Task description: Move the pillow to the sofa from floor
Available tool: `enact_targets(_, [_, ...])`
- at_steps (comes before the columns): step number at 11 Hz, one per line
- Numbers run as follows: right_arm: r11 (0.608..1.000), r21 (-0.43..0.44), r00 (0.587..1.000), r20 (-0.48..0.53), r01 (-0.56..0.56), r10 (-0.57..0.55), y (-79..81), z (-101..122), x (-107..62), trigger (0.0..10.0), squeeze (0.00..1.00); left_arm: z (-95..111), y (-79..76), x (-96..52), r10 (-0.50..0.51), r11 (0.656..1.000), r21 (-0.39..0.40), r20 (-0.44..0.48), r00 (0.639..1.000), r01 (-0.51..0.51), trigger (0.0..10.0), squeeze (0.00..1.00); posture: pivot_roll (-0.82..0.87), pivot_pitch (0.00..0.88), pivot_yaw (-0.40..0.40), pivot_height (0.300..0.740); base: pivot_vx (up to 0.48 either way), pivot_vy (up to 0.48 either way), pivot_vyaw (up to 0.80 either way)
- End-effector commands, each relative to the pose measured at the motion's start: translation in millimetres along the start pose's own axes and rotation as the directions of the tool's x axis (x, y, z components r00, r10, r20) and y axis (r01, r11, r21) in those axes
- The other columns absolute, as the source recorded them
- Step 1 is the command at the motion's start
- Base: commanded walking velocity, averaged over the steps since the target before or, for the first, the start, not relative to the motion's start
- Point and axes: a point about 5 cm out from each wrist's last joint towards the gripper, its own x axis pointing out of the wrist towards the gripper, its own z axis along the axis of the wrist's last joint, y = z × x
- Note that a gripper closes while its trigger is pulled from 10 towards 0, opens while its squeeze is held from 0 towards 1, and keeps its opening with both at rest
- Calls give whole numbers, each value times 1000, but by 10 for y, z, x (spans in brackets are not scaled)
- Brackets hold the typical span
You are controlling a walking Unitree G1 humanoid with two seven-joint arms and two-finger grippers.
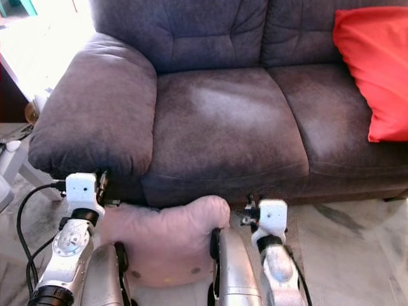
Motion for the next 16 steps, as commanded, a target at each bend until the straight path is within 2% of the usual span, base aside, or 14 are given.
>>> enact_targets(1, [1000,11,991,-136,-1,2,-10,-76,65,10000,0,-89,-1,-15,-6,1000,-1,-56,998,6,10000,0,16,104,-30,490,0,0,0])
enact_targets(2, [997,74,961,-274,-9,29,-4,-170,117,10000,0,-79,3,9,-6,1000,-5,-55,998,5,10000,0,15,106,-29,490,0,0,0])
enact_targets(3, [986,158,948,-303,-53,100,45,-150,182,10000,1000,-73,0,24,-8,1000,-4,-56,998,8,10000,0,22,108,-32,490,0,0,0])
enact_targets(4, [974,211,930,-336,-78,147,58,-117,263,10000,1000,-72,5,32,-11,1000,-5,-59,998,10,10000,0,24,113,-35,490,0,0,0])
enact_targets(6, [970,229,935,-318,-85,157,34,-40,346,10000,1000,-71,0,32,-15,1000,-8,-61,998,15,10000,0,31,118,-40,490,0,0,0])
enact_targets(7, [968,226,924,-336,-110,184,39,-32,370,10000,1000,-60,-12,49,-17,1000,-10,-57,998,17,10000,0,36,123,-45,490,0,0,0])
enact_targets(11, [968,246,912,-383,-53,147,-114,-11,459,10000,1000,-18,-23,107,-5,999,-46,-48,999,3,10000,0,37,126,-51,490,0,0,0])
enact_targets(15, [960,273,916,-368,-60,161,-93,95,552,10000,1000,-22,-19,87,0,999,-49,-49,999,-2,10000,0,47,125,-59,490,0,0,0])
enact_targets(16, [955,289,909,-375,-73,183,-51,114,572,10000,0,-22,-18,89,3,999,-51,-49,999,-5,10000,0,47,126,-61,490,0,0,0])
